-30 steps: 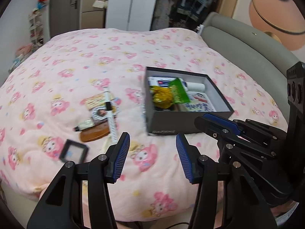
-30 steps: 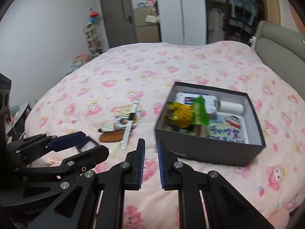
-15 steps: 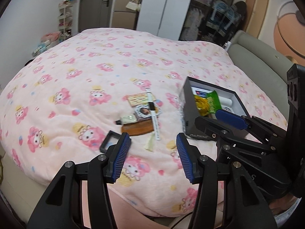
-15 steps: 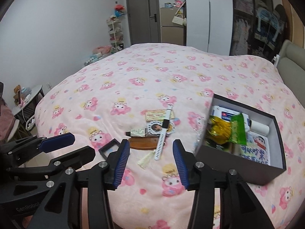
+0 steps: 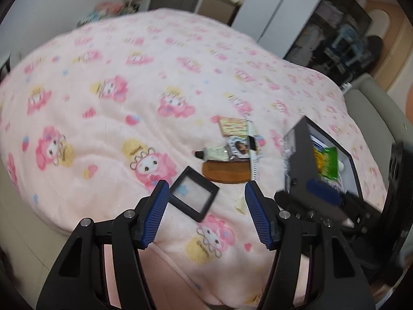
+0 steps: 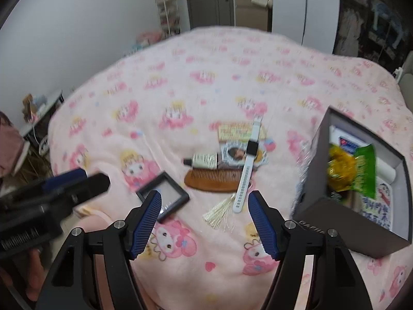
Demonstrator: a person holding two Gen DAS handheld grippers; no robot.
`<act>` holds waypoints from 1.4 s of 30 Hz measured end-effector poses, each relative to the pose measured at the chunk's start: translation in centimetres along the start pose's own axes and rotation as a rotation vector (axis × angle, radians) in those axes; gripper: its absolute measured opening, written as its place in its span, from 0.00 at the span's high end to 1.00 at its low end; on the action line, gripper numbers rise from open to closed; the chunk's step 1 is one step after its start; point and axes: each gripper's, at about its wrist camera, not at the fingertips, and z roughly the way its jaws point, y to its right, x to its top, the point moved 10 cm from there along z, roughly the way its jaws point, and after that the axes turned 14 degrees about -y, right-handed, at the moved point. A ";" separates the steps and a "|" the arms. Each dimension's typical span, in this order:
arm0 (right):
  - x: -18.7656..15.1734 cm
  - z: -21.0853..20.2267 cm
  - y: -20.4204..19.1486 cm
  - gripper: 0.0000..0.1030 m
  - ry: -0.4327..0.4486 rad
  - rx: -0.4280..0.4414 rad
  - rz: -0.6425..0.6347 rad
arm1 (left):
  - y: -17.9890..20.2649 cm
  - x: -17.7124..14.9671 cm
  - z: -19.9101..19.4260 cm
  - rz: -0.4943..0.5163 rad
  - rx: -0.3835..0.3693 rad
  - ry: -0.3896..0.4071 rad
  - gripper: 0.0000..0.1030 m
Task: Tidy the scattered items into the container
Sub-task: 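Move the left tool back toward the black square frame, then grasp the black square frame with the left tool and lift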
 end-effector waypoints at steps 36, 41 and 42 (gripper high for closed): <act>-4.1 7.2 1.8 0.78 -0.162 0.245 0.093 | 4.3 -3.8 10.4 -0.007 -0.150 -0.259 0.58; -7.3 6.5 4.3 0.78 -0.173 0.232 0.160 | 7.3 -6.5 11.7 0.004 -0.180 -0.322 0.58; -7.8 6.6 4.7 0.78 -0.178 0.221 0.172 | 7.8 -6.9 11.9 0.015 -0.183 -0.329 0.58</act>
